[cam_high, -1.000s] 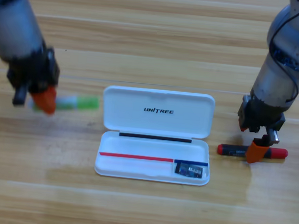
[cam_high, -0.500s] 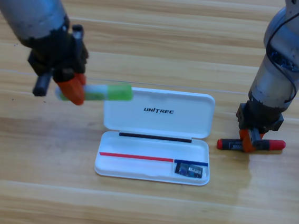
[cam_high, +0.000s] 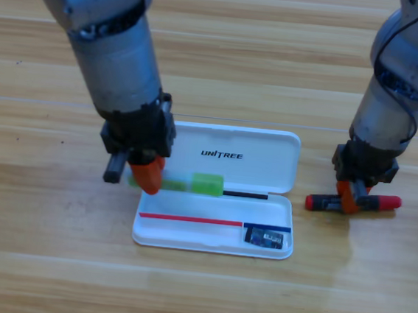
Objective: Clean up eraser and pencils
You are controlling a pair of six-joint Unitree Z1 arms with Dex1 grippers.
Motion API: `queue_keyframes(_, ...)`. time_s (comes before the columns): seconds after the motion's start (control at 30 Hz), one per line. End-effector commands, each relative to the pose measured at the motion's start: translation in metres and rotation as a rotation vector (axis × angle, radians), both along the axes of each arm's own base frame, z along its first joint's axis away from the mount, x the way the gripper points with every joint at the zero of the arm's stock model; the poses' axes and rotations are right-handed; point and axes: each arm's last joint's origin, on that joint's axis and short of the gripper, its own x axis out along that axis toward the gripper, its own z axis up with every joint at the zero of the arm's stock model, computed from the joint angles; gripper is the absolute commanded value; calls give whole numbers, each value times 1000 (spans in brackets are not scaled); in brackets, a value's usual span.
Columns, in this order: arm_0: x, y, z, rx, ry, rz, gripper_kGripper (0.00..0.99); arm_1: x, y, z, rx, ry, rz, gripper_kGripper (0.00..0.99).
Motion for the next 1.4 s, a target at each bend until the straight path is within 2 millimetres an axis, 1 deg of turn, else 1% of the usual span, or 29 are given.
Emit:
queue_keyframes(0.03, 6, -18, -36, 48, 39, -7, 0, -26, -24, 61, 42, -45, -40, 0)
queue_keyframes(0.13, 7, -22, -45, 52, 46, -6, 0, -41, -29, 84, 58, -62, -37, 0)
queue_keyframes(0.2, 8, -25, -50, 57, 50, -7, 0, -49, -29, 90, 60, -62, -32, 0)
queue_keyframes(0.37, 9, -30, -59, 62, 58, -9, 0, -58, -29, 88, 50, -48, -28, 0)
queue_keyframes(0.7, 8, -34, -72, 76, 73, -5, 0, -60, -30, 85, 42, -37, -29, 0)
queue_keyframes(1.17, 7, -35, -79, 79, 109, 11, 0, -57, -27, 82, 37, -34, -28, 0)
queue_keyframes(1.4, 6, -34, -78, 81, 122, 18, 0, -57, -26, 82, 38, -35, -25, 0)
